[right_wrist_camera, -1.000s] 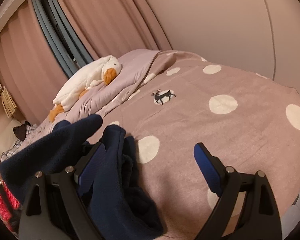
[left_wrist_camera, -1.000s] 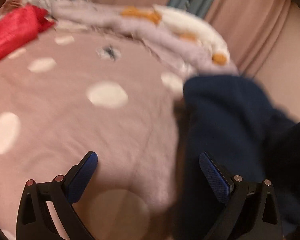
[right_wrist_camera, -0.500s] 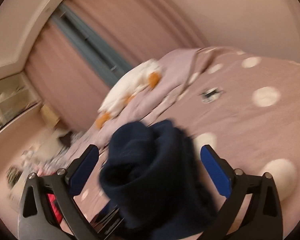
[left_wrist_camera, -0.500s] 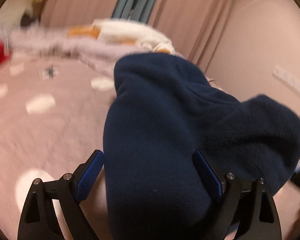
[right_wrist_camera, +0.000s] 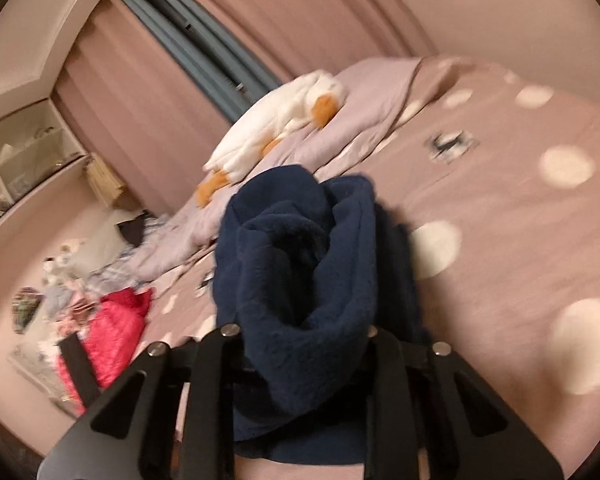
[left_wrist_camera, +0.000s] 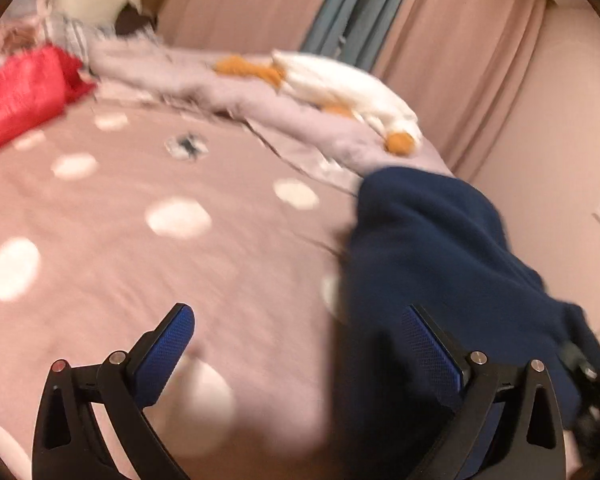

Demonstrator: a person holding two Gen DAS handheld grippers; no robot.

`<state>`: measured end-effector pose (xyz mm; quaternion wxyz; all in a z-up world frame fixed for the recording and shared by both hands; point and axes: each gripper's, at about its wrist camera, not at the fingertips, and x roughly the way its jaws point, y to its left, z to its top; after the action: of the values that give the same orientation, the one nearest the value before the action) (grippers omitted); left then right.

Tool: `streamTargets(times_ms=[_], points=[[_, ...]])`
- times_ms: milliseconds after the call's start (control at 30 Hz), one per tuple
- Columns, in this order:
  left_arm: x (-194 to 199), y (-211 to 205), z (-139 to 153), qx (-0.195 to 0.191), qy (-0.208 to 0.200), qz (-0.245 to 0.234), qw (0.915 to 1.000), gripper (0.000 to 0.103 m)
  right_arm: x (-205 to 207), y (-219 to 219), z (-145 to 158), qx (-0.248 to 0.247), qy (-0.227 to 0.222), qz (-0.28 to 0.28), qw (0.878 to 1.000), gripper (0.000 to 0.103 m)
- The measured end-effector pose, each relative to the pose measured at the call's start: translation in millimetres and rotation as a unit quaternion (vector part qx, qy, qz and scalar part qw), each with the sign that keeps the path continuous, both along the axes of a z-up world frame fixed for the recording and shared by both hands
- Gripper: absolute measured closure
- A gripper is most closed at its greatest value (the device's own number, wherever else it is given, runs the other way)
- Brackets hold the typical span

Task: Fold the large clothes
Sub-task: 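Grasp the folded navy jacket with both tools from opposite sides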

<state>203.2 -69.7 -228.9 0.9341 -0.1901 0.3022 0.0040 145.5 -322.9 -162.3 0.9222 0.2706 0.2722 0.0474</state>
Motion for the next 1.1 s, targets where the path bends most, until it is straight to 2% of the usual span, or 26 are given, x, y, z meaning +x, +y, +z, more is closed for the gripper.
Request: streamTargets(times_ms=[67,133,200,233,300,400,500,600,667,700,733,767,833,900,1000,1033,1100], points=[[11.3,-8.7,-7.9,0.027,0.019,-0.015,0.9993,0.001,-6.2,-5.1,1.2,-0.032,0.023,-0.007,0.999,0.081],[26.5,-18.3,-24.0,0.030,0.040,-0.037,0.9981,0.001,-5.0,-6.9,-9.3,-0.067,0.063,-0.013,0.996,0.079],[21.2,-25.5,-33.7,0.029,0.026,-0.024,0.9990,0.001,-1.7,-13.5,-29.5,-0.089,0.079,-0.031,0.992,0.074],[18.0,-27.7,-33.7,0.031,0.009,-0.023,0.9992,0.001,1.5,-18.4,-39.4,-0.089,0.082,-0.041,0.992,0.067],[12.9,-35.5,-34.0,0.050,-0.016,-0.039,0.9979,0.001,4.4,-29.5,-54.3,-0.087,0.094,-0.063,0.990,0.066],[7.9,-44.0,-26.9,0.089,-0.020,-0.026,0.9955,0.001,3.6,-39.5,-55.3,-0.078,0.093,-0.060,0.991,0.066],[9.1,-42.7,-27.9,0.090,-0.019,-0.025,0.9955,0.001,3.5,-43.9,-58.3,-0.072,0.092,-0.059,0.991,0.061],[11.6,-40.8,-28.2,0.085,-0.012,-0.027,0.9960,0.001,1.1,-51.7,-63.9,-0.043,0.095,-0.058,0.993,0.049],[9.5,-42.4,-27.1,0.088,-0.011,-0.028,0.9957,0.001,1.0,-60.5,-69.4,-0.013,0.105,-0.057,0.993,0.033],[8.9,-43.0,-26.8,0.089,-0.011,-0.028,0.9956,0.001,-0.3,-61.9,-70.6,-0.003,0.109,-0.058,0.992,0.029],[9.1,-43.0,-26.7,0.090,-0.010,-0.027,0.9955,0.001,-3.8,-63.1,-72.2,0.007,0.110,-0.062,0.992,0.019],[10.3,-41.8,-27.2,0.089,-0.009,-0.029,0.9955,0.001,-6.4,-64.1,-71.9,0.013,0.109,-0.068,0.992,0.009],[12.7,-37.6,-27.3,0.082,-0.003,-0.041,0.9958,0.001,-10.6,-62.0,-66.8,0.012,0.103,-0.074,0.992,0.003],[19.4,-30.0,-26.4,0.074,0.014,-0.058,0.9954,0.001,-9.1,-59.1,-60.1,0.019,0.095,-0.055,0.994,0.002],[32.4,-17.0,-22.0,0.056,0.052,-0.087,0.9933,0.001,-1.8,-61.6,-55.5,0.074,0.084,-0.029,0.993,0.001],[36.4,-12.4,-20.6,0.043,0.060,-0.098,0.9925,0.001,0.6,-61.9,-54.9,0.089,0.088,-0.023,0.992,0.001],[43.2,1.7,-18.1,-0.009,0.065,-0.116,0.9911,0.001,5.8,-59.8,-51.4,0.091,0.107,-0.025,0.990,0.001]])
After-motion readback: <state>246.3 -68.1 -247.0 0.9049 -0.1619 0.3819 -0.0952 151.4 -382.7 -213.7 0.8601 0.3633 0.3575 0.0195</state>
